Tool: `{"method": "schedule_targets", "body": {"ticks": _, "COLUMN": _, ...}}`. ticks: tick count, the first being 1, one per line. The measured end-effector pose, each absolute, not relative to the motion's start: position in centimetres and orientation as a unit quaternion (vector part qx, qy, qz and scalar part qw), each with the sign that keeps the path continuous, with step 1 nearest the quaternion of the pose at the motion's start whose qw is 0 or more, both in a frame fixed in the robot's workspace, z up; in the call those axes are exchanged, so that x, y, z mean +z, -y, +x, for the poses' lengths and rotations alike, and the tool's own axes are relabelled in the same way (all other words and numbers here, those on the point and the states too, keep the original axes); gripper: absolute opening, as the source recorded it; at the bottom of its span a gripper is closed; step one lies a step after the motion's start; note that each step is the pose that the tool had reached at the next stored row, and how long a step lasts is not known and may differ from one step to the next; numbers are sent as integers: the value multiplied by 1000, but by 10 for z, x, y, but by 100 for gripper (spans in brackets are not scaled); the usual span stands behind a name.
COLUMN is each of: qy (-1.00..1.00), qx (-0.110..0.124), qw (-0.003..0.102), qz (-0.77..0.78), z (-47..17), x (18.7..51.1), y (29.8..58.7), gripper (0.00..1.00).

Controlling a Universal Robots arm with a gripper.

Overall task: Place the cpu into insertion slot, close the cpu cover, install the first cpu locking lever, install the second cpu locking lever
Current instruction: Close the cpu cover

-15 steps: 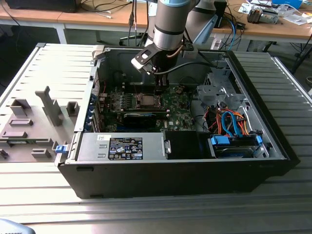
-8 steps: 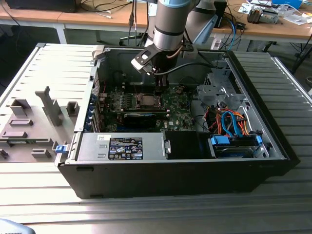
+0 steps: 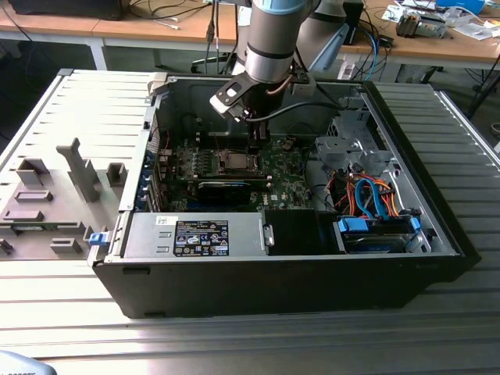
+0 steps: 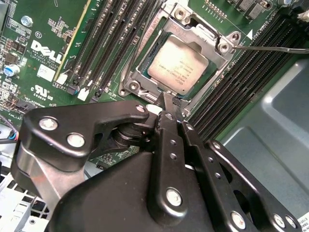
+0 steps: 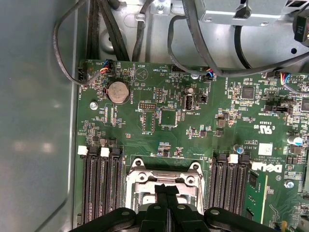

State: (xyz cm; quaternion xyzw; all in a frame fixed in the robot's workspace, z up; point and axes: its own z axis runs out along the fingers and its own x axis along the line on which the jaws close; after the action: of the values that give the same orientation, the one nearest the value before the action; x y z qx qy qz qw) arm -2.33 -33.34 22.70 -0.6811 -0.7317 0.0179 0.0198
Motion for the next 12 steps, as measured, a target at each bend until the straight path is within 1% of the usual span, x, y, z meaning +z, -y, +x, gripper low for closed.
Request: {"method": "schedule_targets", "body": {"ticks": 12, "qy": 732, "qx": 18, "qw": 20, "qz": -681, "z": -25, "x": 223, "y": 333, "gripper": 11}}
